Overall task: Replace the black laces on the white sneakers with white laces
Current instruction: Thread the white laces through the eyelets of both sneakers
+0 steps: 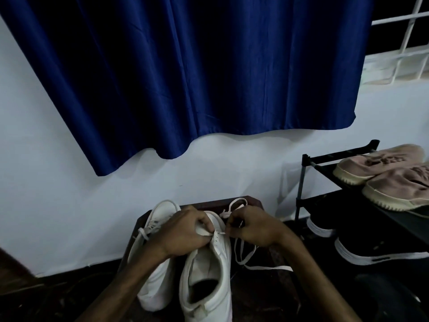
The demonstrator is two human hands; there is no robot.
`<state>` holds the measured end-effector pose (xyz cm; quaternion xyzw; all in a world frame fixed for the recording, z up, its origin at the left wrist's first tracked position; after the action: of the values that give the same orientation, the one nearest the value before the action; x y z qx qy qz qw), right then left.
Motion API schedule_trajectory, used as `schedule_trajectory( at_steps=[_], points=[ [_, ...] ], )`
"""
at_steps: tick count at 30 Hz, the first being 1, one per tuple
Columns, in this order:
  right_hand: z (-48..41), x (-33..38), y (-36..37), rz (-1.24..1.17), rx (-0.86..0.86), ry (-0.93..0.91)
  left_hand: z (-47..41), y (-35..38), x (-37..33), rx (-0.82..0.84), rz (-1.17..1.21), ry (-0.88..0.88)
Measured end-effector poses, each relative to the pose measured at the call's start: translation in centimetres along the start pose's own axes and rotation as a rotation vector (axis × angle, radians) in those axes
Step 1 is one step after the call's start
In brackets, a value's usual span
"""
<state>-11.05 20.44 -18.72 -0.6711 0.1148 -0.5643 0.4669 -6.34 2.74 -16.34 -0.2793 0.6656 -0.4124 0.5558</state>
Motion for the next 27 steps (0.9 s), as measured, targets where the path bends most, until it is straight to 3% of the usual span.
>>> schedule_trajectory(
  at_steps=[8,19,24,27],
  points=[
    [-0.2,0.4,0.0,0.056,-0.021,0.017,-0.1,0.6,-0.2,-0.109,-0.042,-0.039],
    [-0.3,1.5,-0.4,0.118,0.125,0.111,-0.2,1.2,-0.6,-0.143,0.062,-0.011],
    [0.2,3.9,0.5,0.351,-0.089,0.158,-0.2,1.4,-0.8,-0.151,0.018,-0.034],
    [0.4,3.6,0.4,0.264,-0.112,0.228,0.1,1.3,-1.1,-0.198,-0.098,-0.059]
  ],
)
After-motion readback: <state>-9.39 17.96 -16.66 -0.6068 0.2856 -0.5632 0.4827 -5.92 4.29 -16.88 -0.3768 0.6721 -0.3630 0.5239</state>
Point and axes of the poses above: each hand's wrist, its own z-axis away from the middle knuckle, its own y-axis out of the palm, x = y × z, the point moved 3 cm from there along -z, towards the middle knuckle, and after that the axes turned 7 degrees about y, right-handed, at the moved point
